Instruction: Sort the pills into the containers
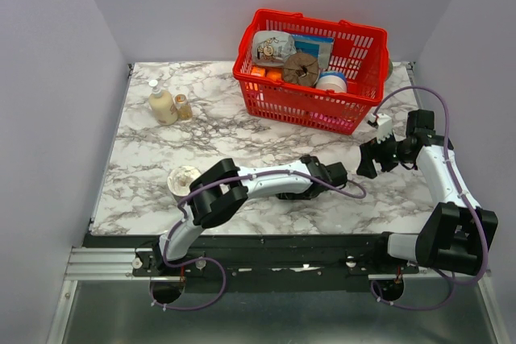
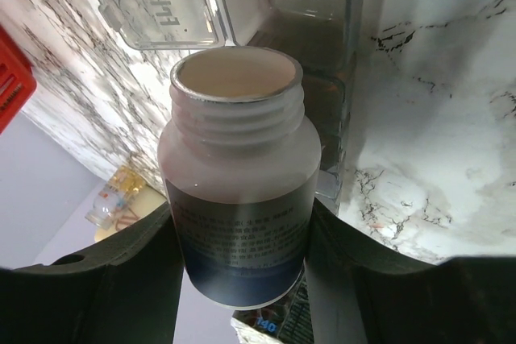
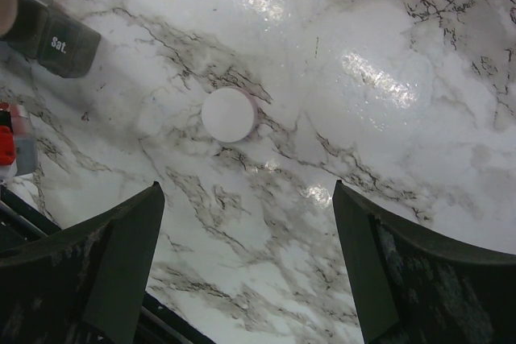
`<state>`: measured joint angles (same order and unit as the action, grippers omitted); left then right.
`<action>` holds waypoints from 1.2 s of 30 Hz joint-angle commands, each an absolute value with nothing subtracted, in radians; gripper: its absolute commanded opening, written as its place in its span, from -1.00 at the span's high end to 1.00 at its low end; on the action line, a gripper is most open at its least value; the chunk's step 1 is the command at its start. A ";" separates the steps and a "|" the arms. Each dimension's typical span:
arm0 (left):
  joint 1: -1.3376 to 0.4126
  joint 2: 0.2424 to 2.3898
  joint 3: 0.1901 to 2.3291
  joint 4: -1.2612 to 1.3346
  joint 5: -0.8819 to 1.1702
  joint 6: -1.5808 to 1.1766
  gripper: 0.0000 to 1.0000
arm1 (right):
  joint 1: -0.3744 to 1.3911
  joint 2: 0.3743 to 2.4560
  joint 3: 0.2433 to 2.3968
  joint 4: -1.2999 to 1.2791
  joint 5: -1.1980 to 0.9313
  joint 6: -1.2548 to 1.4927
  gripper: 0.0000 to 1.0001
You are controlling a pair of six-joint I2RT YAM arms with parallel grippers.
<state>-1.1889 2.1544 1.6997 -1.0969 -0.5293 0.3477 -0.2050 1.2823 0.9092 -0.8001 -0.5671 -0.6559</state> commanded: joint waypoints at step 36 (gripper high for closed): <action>-1.192 2.016 1.554 -0.918 -0.531 0.379 1.00 | -0.215 1.276 0.920 -0.816 -0.591 -0.673 -0.87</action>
<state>-1.2018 2.1025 1.5959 -0.9810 -0.5842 0.4103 -0.2050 1.2823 0.9092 -0.8043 -0.5671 -0.6563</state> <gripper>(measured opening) 0.604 0.937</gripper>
